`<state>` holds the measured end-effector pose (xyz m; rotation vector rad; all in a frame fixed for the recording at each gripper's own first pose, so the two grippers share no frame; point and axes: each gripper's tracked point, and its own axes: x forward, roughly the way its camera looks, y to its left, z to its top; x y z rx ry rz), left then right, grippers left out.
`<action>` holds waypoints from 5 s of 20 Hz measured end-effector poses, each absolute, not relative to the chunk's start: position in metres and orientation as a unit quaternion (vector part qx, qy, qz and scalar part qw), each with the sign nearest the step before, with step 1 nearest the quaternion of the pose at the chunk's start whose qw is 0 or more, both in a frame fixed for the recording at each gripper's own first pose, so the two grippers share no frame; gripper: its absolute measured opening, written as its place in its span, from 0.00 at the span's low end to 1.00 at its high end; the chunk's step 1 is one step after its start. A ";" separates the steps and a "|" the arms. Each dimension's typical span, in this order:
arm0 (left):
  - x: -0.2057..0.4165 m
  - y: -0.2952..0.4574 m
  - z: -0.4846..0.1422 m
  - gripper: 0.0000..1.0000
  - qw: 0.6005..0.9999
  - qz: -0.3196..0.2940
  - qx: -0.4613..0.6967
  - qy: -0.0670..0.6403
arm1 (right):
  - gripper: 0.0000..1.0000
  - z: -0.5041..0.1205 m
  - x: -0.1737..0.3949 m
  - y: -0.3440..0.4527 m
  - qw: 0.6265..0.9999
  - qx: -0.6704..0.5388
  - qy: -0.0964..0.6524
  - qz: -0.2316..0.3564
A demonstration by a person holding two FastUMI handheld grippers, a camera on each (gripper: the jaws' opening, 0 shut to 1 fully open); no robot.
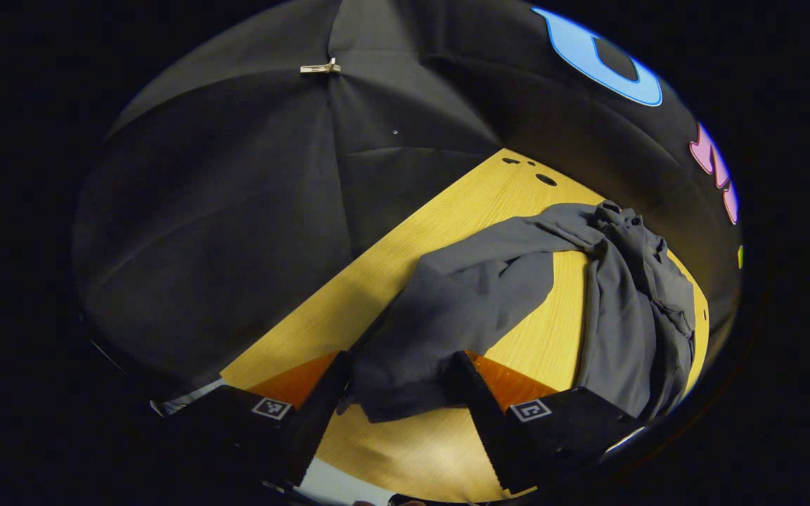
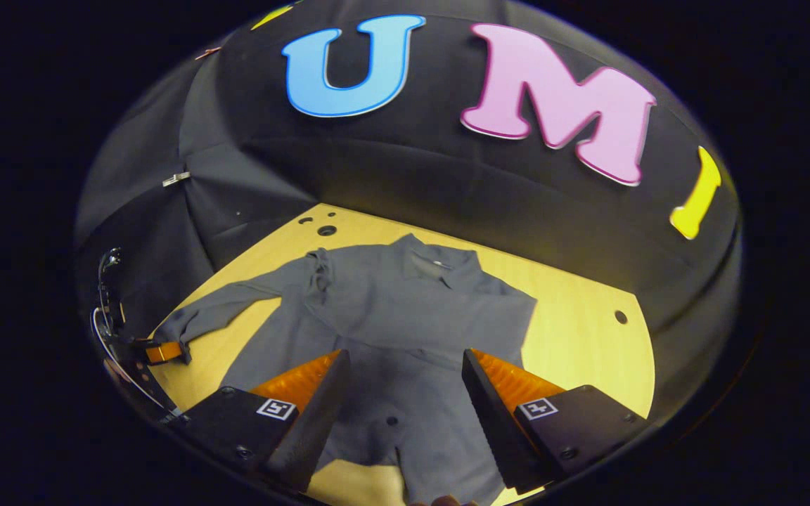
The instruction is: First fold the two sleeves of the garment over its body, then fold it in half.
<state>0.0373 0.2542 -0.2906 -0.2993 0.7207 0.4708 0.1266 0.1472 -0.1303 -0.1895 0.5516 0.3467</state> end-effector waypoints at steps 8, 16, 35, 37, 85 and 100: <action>0.048 0.247 -0.298 0.91 0.897 0.197 -0.102 0.382 | 0.98 -0.148 0.078 0.053 0.952 -0.010 0.302 0.057; 0.064 0.230 -0.296 0.24 0.910 0.175 -0.110 0.358 | 0.98 -0.156 0.078 0.008 0.951 0.017 0.306 0.030; 0.147 0.215 -0.163 0.06 0.926 0.191 -0.185 0.269 | 0.99 -0.188 0.134 -0.055 0.942 0.076 0.328 0.003; 0.168 0.204 -0.141 0.02 0.933 0.177 -0.180 0.255 | 0.99 -0.190 0.138 -0.066 0.940 0.084 0.330 -0.007; 0.382 -0.324 -0.211 0.19 0.914 -0.177 0.016 0.365 | 1.00 -0.293 0.138 -0.182 0.897 0.147 0.415 -0.033; 0.273 -0.164 -0.167 0.97 0.938 -0.101 -0.011 0.332 | 1.00 -0.286 0.109 -0.119 0.893 0.146 0.426 0.009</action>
